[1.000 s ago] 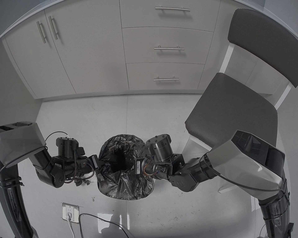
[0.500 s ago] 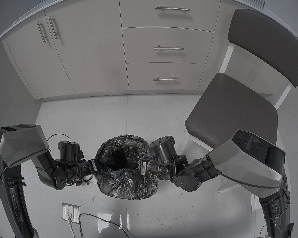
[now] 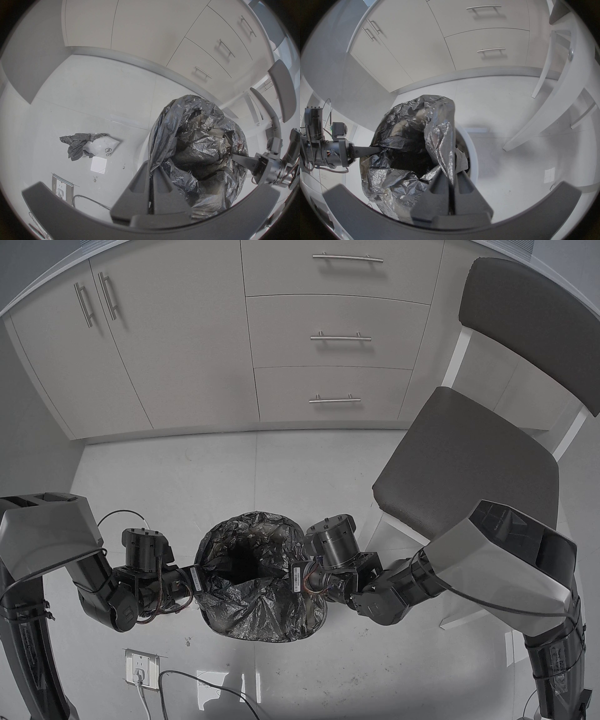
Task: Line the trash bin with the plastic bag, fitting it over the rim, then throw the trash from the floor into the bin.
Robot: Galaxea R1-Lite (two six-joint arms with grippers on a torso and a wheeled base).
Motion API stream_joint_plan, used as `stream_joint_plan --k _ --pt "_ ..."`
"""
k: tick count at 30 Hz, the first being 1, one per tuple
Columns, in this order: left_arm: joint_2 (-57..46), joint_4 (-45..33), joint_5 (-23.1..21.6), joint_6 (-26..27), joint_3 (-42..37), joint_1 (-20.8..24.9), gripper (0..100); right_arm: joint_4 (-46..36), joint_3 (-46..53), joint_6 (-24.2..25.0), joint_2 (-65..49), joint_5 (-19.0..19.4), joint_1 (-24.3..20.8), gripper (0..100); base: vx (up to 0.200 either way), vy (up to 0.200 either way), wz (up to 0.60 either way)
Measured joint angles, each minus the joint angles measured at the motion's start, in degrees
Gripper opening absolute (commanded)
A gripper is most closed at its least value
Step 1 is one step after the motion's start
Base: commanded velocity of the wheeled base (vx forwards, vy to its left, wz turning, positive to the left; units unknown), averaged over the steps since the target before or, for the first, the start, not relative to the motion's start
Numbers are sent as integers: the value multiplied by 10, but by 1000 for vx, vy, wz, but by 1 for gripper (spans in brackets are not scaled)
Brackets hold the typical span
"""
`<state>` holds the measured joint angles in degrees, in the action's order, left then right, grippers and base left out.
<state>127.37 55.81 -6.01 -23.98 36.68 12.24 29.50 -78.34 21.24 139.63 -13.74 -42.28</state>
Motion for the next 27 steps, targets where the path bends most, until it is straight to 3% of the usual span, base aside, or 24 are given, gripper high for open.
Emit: stream_joint_plan --k 17,18,21,22,27 --pt "-5 -6 4 -1 -5 -9 0 -8 3 -18 -10 -3 4 0 0 0 0" --pt "-5 -6 4 -1 -5 -9 100 -8 3 -18 -10 -3 4 0 0 0 0" --pt "-6 -6 4 -1 -5 -10 100 -8 4 -18 -10 -4 4 0 0 0 0" --pt "-6 -6 4 -1 -6 -11 100 -7 6 -20 -10 -4 4 100 0 0 0" --pt "-7 -1 3 -1 -10 -12 100 -6 11 -27 -10 -4 4 100 0 0 0"
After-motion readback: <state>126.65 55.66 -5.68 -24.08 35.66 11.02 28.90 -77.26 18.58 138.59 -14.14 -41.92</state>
